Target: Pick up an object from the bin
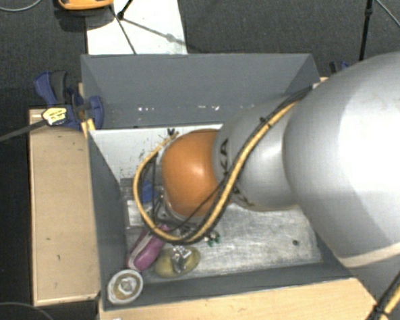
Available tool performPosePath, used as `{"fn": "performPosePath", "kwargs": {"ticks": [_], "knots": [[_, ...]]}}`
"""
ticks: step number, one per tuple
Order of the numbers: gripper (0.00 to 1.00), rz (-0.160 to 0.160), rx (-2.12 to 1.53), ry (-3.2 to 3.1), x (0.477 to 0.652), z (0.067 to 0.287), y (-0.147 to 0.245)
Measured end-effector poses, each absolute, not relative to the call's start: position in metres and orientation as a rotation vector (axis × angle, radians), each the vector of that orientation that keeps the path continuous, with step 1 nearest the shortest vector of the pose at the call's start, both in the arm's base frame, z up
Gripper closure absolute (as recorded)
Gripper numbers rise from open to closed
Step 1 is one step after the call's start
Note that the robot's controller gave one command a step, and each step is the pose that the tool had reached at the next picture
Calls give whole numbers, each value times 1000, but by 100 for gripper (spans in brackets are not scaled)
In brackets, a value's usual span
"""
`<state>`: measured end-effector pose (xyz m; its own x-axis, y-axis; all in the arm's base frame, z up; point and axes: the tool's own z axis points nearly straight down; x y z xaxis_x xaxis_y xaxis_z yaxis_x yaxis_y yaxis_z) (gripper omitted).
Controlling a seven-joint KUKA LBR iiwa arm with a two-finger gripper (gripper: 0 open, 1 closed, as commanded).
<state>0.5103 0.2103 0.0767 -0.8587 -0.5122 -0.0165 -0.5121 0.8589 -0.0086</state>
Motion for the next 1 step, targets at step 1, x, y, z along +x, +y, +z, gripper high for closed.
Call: {"fn": "performPosePath", "kwargs": {"ticks": [1], "knots": [[0, -14, -796, 3039, 556, 73, 252]]}}
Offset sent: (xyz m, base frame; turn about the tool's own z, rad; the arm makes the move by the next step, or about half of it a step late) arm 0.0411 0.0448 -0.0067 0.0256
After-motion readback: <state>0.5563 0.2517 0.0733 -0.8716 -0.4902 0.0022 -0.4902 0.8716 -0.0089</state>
